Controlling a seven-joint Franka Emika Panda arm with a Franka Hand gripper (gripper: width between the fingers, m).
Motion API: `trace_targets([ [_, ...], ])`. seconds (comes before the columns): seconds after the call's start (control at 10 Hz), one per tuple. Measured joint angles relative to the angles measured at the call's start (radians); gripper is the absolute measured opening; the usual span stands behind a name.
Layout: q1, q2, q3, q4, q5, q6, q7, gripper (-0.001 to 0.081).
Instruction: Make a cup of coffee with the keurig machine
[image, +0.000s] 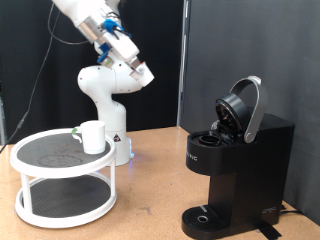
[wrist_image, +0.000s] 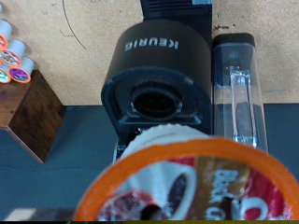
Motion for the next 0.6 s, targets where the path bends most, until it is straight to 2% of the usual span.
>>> trace_targets([
  [0.2,0.020,0.047,0.029,0.062,0.000,-0.041,0.036,0.0378],
  [0.6,0.053,0.119,0.092,0.158,0.024,-0.027,0.091,0.0378],
])
